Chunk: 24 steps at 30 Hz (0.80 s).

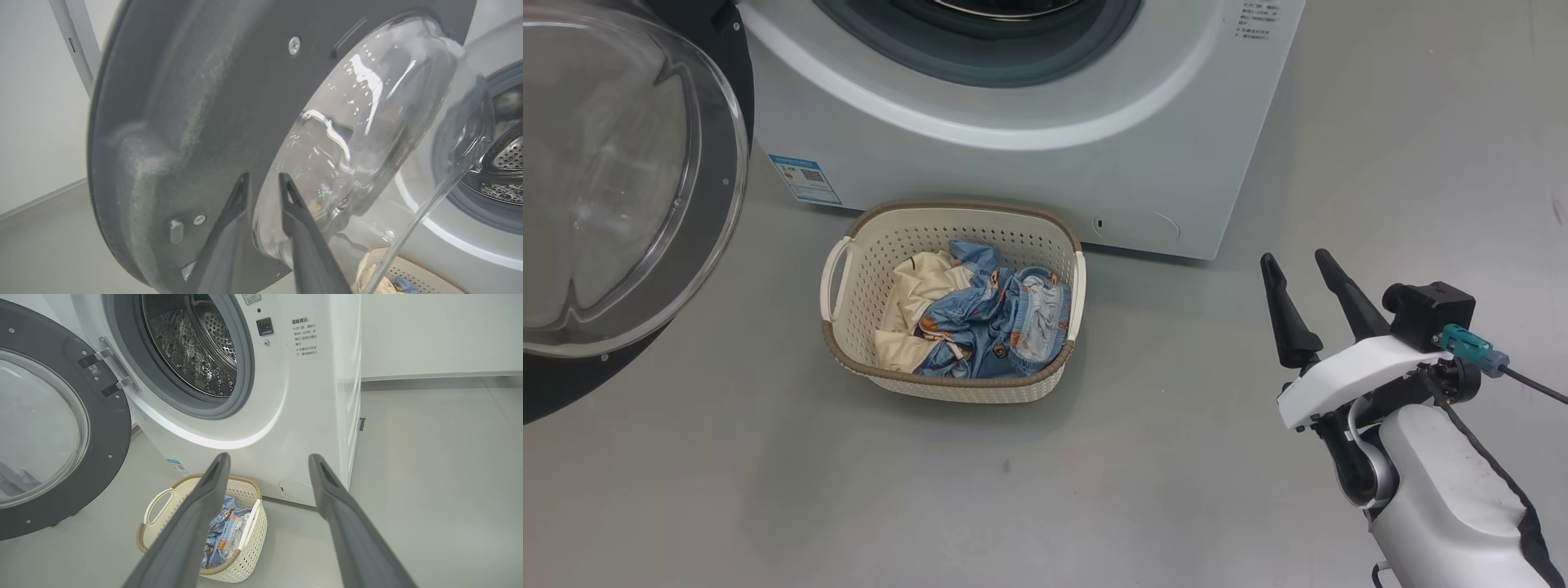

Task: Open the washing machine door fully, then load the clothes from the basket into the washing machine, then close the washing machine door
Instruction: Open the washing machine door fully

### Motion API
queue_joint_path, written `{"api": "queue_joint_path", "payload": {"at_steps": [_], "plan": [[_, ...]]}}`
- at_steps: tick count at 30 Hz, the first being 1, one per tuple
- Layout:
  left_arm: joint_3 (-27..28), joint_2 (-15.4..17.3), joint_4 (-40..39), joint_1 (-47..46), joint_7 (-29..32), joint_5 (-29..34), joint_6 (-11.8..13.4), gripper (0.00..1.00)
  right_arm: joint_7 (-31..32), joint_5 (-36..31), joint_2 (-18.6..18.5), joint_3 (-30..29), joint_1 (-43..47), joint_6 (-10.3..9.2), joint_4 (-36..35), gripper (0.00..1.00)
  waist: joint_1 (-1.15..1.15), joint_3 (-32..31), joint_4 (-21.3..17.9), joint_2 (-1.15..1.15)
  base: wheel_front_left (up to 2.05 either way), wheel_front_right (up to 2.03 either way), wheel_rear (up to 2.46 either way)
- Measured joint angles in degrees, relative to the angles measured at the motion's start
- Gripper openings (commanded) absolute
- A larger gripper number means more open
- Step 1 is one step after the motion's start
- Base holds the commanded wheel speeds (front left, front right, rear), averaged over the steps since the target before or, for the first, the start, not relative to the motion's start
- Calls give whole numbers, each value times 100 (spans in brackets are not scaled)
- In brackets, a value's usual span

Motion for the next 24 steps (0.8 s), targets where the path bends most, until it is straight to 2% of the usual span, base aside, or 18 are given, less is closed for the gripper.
{"api": "queue_joint_path", "payload": {"at_steps": [2, 13, 24], "plan": [[-38, -73, -59, 60, -60, -20, -45, 98, 0, 0, -21, 0, 1, 0, 0, 100, 0, -42, 5, 0, 0, 0, 0], [-152, -363, -392, 467, -414, -40, -78, 100, 0, 0, -78, 34, 10, 0, -1, 100, 0, -237, -63, 0, 0, 0, 0], [-305, -657, -850, 941, -918, -35, -94, 100, 0, 1, -77, 165, 63, 0, -14, 100, 0, -417, -360, 0, 0, 0, 0]]}}
